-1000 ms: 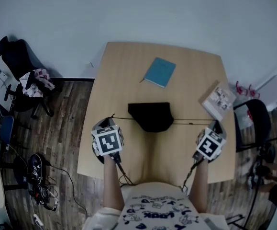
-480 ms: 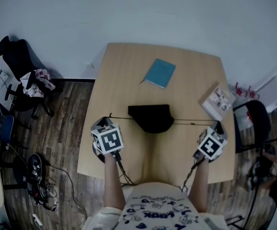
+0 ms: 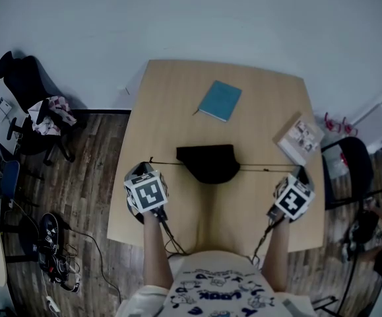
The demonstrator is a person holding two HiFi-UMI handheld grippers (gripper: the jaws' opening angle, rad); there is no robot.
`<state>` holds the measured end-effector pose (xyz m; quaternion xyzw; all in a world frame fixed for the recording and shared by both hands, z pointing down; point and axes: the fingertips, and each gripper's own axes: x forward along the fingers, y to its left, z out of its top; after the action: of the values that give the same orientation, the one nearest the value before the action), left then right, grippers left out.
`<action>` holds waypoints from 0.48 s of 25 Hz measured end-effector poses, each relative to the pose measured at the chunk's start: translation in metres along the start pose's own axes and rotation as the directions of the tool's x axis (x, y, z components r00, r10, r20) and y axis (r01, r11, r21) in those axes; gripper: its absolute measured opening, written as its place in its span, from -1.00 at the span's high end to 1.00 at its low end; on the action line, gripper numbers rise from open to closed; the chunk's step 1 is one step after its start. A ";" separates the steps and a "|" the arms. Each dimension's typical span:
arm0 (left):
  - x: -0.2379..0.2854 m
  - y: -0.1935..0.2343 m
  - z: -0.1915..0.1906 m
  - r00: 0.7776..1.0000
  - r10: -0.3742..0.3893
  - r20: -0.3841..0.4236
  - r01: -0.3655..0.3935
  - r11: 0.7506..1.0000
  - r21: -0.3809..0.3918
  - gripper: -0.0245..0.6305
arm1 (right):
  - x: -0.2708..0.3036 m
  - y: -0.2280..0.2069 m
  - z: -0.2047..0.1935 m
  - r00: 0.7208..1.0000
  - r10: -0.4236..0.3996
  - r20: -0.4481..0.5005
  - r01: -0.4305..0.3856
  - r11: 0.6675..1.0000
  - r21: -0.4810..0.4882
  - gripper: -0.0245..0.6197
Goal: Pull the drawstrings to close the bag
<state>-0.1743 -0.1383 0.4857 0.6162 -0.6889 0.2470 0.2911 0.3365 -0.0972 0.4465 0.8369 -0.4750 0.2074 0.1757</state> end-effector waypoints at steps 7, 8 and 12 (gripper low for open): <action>-0.004 -0.003 0.002 0.999 -0.037 -0.004 0.037 0.999 0.029 0.92 | 0.004 0.011 -0.002 0.996 0.085 -0.021 -0.086 0.995 -0.056 0.92; -0.006 -0.009 0.002 0.998 -0.068 0.003 0.068 0.997 0.036 0.92 | 0.006 0.017 -0.005 0.991 0.131 -0.036 -0.134 0.988 -0.073 0.92; -0.008 -0.040 -0.009 0.982 -0.188 -0.029 0.190 0.976 0.105 0.91 | -0.003 0.064 -0.024 0.934 0.335 -0.121 -0.349 0.929 -0.121 0.92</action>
<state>-0.1327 -0.1314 0.4852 0.6911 -0.6103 0.2608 0.2862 0.2757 -0.1144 0.4711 0.7156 -0.6178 0.2419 0.2184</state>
